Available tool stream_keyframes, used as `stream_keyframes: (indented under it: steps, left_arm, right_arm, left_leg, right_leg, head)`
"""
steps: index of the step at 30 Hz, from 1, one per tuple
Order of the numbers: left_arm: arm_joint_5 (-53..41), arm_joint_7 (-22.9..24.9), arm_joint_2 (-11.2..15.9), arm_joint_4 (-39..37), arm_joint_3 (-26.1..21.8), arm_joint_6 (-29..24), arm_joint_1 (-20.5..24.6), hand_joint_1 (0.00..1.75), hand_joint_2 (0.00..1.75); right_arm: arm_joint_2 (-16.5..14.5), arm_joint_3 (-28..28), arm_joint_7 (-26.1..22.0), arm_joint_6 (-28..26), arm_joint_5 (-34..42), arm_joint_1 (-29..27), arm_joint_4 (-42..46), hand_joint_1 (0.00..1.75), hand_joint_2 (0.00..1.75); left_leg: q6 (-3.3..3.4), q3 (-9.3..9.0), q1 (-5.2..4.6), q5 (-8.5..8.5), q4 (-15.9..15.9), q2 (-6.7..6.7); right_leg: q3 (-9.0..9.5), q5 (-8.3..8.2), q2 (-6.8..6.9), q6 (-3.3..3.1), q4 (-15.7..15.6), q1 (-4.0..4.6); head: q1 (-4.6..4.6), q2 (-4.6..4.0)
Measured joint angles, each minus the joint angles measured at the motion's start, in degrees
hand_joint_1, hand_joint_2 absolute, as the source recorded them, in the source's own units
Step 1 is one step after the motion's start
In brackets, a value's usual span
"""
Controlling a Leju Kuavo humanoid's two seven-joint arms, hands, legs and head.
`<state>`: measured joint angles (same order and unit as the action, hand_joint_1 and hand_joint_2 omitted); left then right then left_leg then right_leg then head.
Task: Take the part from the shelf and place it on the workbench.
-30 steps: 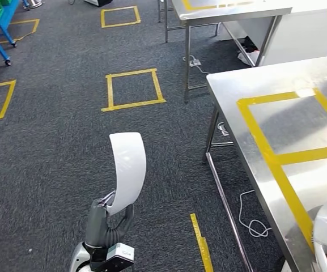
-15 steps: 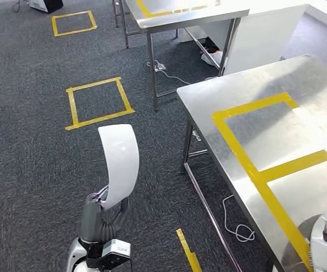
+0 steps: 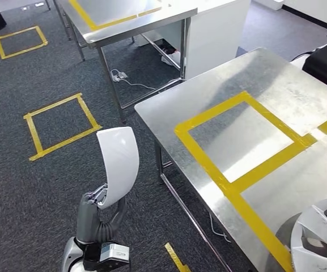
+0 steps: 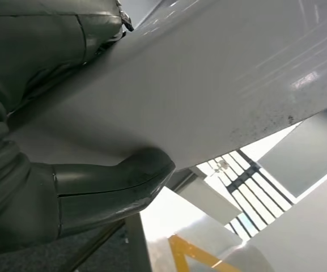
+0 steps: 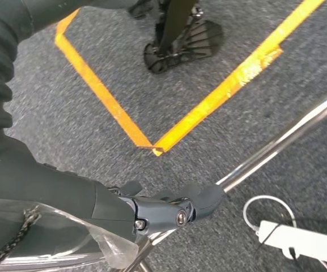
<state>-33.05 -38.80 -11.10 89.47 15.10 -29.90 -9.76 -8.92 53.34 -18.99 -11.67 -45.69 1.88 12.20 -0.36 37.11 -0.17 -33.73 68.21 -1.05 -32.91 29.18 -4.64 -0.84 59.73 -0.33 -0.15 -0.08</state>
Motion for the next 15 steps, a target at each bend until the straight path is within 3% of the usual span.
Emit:
stream_keyframes:
  steps: [2, 3, 4, 5, 6, 8, 10, 11, 12, 13, 15]
  left_arm:
    - [-0.09, -0.08, 0.16, 0.21, -0.02, -0.07, -0.04, 1.75, 1.75]
    - [-0.12, -0.11, 0.22, 0.29, -0.04, -0.10, -0.08, 1.75, 1.75]
    - [-0.13, -0.14, 0.26, 0.40, -0.07, -0.14, -0.07, 1.75, 1.75]
    - [-0.14, -0.17, 0.25, 0.54, -0.06, -0.16, -0.03, 1.75, 1.75]
    - [-0.20, -0.21, 0.22, 0.67, -0.03, -0.17, 0.08, 1.75, 1.75]
    - [-0.43, -0.31, 0.17, 0.88, 0.02, -0.36, 0.24, 1.75, 1.75]
    - [-0.83, -0.42, 0.26, 1.00, -0.01, -0.67, 0.25, 1.75, 1.75]
    - [-1.01, -0.48, 0.31, 1.03, -0.03, -0.79, 0.25, 1.75, 1.75]
    - [-1.19, -0.51, 0.34, 1.05, -0.05, -0.90, 0.26, 1.75, 1.75]
    - [-1.34, -0.54, 0.38, 1.07, -0.08, -1.01, 0.28, 1.75, 1.75]
    - [-1.53, -0.55, 0.48, 1.09, -0.22, -1.23, 0.46, 1.75, 1.75]
  right_arm:
    - [-0.01, -0.08, 0.01, 0.03, -0.12, 0.16, 0.00, 0.00, 1.75]
    - [-0.02, -0.11, 0.02, 0.04, -0.16, 0.19, 0.00, 0.00, 1.75]
    - [-0.02, -0.15, 0.03, 0.06, -0.20, 0.16, 0.00, 0.00, 1.75]
    - [-0.01, -0.19, 0.04, 0.07, -0.23, 0.04, 0.00, 0.00, 1.75]
    - [0.02, -0.21, 0.04, 0.06, -0.26, -0.13, 0.00, 0.00, 1.75]
    - [0.08, -0.31, 0.05, 0.04, -0.43, -0.14, 0.00, 0.00, 1.75]
    - [0.09, -0.48, 0.07, 0.03, -0.73, 0.19, 0.00, 0.00, 1.75]
    - [0.09, -0.55, 0.10, 0.04, -0.90, 0.30, 0.00, 0.00, 1.75]
    - [0.09, -0.60, 0.14, 0.08, -1.10, 0.31, 0.00, 0.00, 1.75]
    - [0.09, -0.64, 0.20, 0.12, -1.36, 0.24, 0.00, 0.00, 1.75]
    - [0.12, -0.75, 0.37, 0.17, -2.01, 0.13, 0.00, 0.00, 1.75]
  left_leg:
    - [0.22, -0.33, 0.07, 5.40, -5.71, -2.38]
    - [0.48, -0.32, 0.03, 6.55, -6.93, -3.14]
    - [0.85, -0.28, -0.08, 6.55, -7.21, -3.17]
    - [1.26, -0.56, -0.10, 6.84, -7.36, -2.75]
    - [1.67, -0.95, -0.05, 7.27, -7.77, -2.12]
    - [2.34, -1.71, 0.08, 7.55, -8.75, -0.70]
    - [2.73, -2.06, -0.05, 7.37, -9.07, 0.81]
    - [2.86, -2.14, -0.16, 7.17, -9.06, 1.58]
    - [2.95, -2.29, -0.27, 6.93, -9.06, 2.27]
    - [2.98, -2.53, -0.36, 6.67, -9.05, 2.90]
    - [2.91, -3.33, -0.51, 6.06, -9.05, 4.01]
  right_leg:
    - [0.75, 0.89, -1.45, 0.54, 0.20, -0.06]
    - [0.58, 1.26, -2.12, 0.88, 0.26, -0.10]
    - [0.64, 1.56, -2.79, 1.26, 0.24, -0.14]
    - [0.53, 1.79, -3.37, 1.66, 0.02, -0.19]
    - [0.47, 2.10, -3.08, 1.96, 0.07, -0.19]
    - [-0.58, 4.11, -0.26, 2.43, 2.66, 0.01]
    - [-4.09, 7.75, 3.16, 2.78, 9.33, 0.09]
    - [-5.97, 9.02, 3.89, 2.94, 12.59, 0.07]
    - [-7.14, 9.21, 4.25, 3.02, 14.40, 0.06]
    - [-7.22, 8.14, 4.48, 3.02, 14.05, 0.06]
    - [-4.20, 3.61, 5.69, 2.68, 7.34, 0.22]
  head:
    - [-0.08, -0.01]
    - [-0.15, -0.01]
    - [-0.18, -0.01]
    - [-0.20, -0.01]
    - [-0.20, -0.01]
    - [0.01, -0.01]
    - [0.18, -0.01]
    - [0.17, -0.01]
    - [0.16, -0.01]
    - [0.16, -0.01]
    - [0.17, -0.01]
